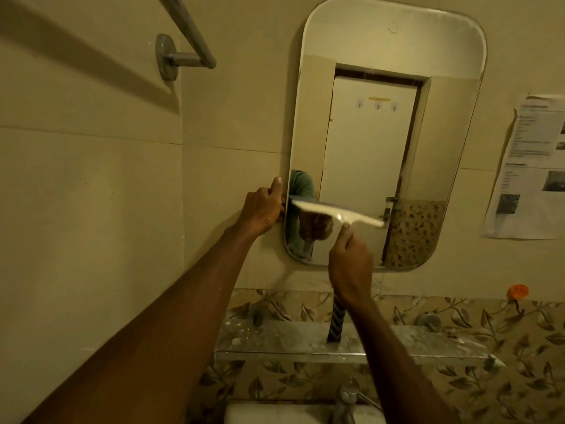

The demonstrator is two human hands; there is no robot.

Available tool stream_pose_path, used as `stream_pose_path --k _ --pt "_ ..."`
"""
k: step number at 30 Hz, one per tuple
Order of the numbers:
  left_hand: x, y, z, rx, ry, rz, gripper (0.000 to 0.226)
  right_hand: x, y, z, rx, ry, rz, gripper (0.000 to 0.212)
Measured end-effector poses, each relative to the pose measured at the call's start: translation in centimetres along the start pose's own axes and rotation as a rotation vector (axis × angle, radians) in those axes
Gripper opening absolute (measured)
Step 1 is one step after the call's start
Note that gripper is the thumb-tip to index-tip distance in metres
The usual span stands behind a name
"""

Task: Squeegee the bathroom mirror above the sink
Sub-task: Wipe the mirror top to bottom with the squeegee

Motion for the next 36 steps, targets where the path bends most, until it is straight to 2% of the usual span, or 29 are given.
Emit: stream_pose_path --k 4,8,12,19,27,33,36 --pt "-0.1 0.2 -0.1 0.0 0.012 0.009 0.074 2.3 -2.7 1.1 0.025 0.036 0.049 0.036" --pt "0.0 0.1 -0.1 -0.015 0.046 0.004 0.071 -1.8 0.9 -1.7 0.118 0.074 -0.044 0.04" --pt "-0.2 0.5 -0.4 -0.039 0.036 -0.019 0.066 -4.2 4.2 -3.1 0.13 0.112 -0.086 0.039" --pt "-0.1 0.5 -0.3 -0.041 0.033 -0.026 0.064 -1.4 1.4 -1.8 0.062 0.143 0.041 0.036" --pt "-0.3 0.8 -0.3 -0.059 -0.028 -0.053 0.065 -5.9 6.1 -4.4 0.219 0.221 0.035 0.04" --pt "-0.6 1.1 -0.3 -0.076 -0.044 -0.063 0.063 -2.8 2.9 -2.8 0.095 0.292 0.124 0.038" --pt "-0.6 1.1 -0.4 -0.077 -0.041 -0.063 0.062 -2.8 2.0 -2.9 0.113 0.317 0.135 0.036"
Point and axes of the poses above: each hand's wrist, its own y-axis away from the middle knuckle, its own z-axis out of the back of the hand, x = y × z, the point moved 6 cm from there along -y, towards the middle knuckle, and after that the axes turned 10 degrees about x, right-handed, at the moved point
